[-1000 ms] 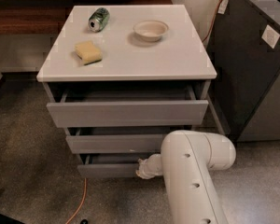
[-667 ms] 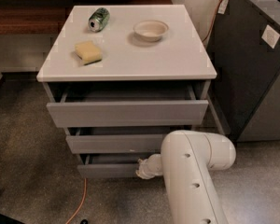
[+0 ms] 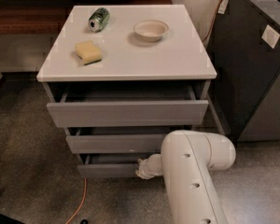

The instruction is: Place sponge into bottom drawer

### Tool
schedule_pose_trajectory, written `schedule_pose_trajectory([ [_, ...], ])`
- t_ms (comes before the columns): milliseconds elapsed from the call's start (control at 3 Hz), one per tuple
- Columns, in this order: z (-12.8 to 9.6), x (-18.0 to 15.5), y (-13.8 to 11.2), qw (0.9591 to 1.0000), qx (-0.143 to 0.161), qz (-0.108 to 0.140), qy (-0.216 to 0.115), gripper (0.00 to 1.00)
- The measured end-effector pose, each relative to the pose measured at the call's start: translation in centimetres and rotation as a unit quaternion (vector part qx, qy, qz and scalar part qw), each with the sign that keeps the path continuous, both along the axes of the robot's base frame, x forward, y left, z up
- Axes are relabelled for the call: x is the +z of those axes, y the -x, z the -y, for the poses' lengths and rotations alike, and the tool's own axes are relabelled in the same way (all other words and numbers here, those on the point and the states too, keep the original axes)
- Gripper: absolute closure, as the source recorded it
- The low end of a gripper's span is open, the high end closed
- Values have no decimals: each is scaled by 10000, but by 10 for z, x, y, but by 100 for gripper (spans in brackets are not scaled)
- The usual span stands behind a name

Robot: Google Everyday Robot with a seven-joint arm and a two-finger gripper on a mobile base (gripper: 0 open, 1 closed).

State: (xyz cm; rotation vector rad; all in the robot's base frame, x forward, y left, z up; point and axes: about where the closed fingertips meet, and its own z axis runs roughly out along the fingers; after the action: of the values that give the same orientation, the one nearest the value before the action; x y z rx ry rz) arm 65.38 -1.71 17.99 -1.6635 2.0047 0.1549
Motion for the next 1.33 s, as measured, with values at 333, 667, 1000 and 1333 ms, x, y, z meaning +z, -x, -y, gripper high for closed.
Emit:
schedule_pose_trajectory([
  [333, 0, 0, 0, 10000, 0, 0, 0, 100],
  [667, 0, 0, 0, 10000, 1, -1, -1, 100],
  [1000, 0, 0, 0, 10000, 2, -2, -2, 98],
  [1333, 0, 0, 0, 10000, 2, -2, -2, 67],
])
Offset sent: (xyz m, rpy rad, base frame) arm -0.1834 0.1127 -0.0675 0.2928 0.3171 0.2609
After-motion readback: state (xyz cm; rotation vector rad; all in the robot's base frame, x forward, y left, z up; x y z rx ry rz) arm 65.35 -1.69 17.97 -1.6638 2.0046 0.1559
